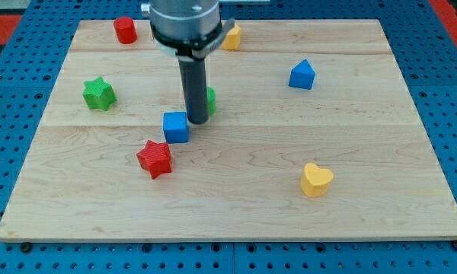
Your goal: Move your arm closer to the red circle
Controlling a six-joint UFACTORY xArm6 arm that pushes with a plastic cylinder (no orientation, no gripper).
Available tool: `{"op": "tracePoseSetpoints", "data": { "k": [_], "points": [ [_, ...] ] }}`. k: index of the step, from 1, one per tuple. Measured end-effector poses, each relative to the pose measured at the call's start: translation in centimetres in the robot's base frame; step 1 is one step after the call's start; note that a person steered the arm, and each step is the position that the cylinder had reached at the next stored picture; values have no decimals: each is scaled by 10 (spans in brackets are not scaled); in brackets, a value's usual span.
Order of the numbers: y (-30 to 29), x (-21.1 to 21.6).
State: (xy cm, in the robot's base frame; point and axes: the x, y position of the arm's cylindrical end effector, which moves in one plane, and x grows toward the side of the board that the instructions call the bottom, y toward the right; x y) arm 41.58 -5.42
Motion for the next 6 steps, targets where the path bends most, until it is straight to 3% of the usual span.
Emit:
{"op": "tracePoseSetpoints", "data": {
  "k": [4, 5, 6],
  "points": [
    [-31, -210],
    [-59, -222],
    [-105, -201]
  ]
}}
